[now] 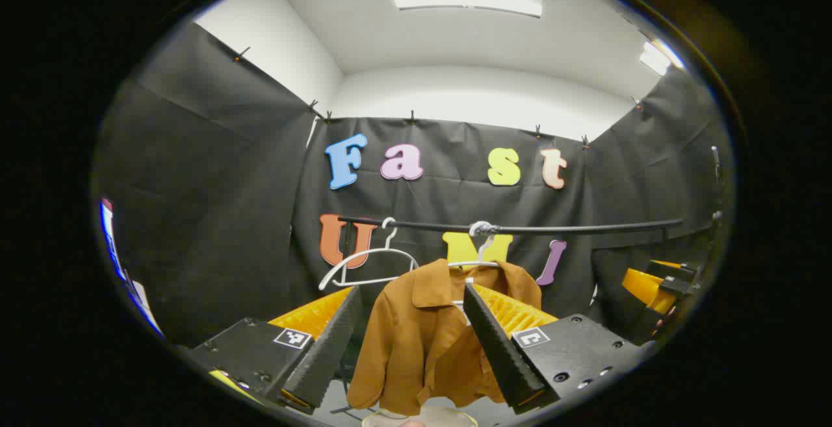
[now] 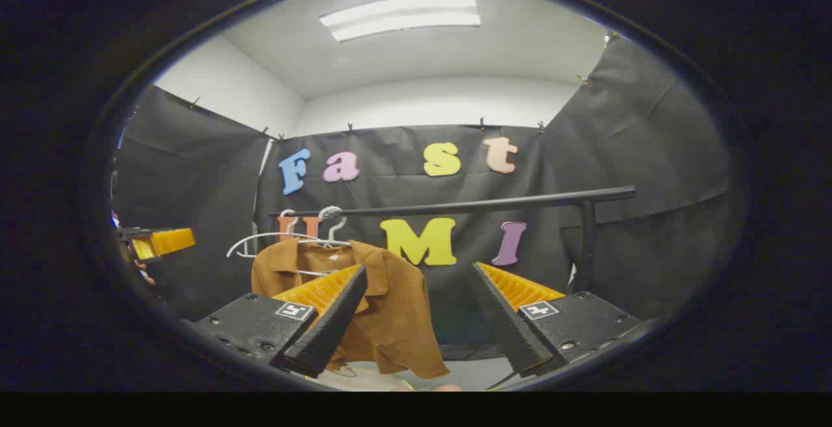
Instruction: Grasp the clothes on the hanger with both hands and then place them into the laundry hamper below.
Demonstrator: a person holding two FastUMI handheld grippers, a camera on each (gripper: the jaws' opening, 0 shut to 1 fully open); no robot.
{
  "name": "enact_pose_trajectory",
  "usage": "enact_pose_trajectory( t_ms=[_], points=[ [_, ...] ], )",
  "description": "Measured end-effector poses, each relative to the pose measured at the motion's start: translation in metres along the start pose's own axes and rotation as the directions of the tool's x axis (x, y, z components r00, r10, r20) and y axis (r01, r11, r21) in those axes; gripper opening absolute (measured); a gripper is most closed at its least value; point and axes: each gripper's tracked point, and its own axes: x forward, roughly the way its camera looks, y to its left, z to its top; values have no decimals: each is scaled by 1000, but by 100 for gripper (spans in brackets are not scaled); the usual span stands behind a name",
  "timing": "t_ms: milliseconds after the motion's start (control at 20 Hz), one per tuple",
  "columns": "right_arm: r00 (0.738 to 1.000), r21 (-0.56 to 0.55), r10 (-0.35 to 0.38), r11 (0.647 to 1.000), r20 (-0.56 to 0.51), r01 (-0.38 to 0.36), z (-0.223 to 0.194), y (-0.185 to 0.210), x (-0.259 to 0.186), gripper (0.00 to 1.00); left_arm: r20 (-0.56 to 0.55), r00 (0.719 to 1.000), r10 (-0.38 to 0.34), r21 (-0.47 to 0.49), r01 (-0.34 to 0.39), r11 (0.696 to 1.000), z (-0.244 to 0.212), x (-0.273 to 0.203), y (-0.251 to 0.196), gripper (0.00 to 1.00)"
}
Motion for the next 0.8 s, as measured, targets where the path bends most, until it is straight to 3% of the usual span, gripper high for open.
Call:
enact_pose_trajectory(
  t_ms=[400,800],
  points=[
    [998,6,60,998,-17,-60,-7,2,8,100,48,996,69,124,-74,990,20,-4,13,100],
    [995,26,91,996,-42,-90,-24,-5,15,100,56,994,94,136,-101,986,12,-4,-4,100]
  ],
)
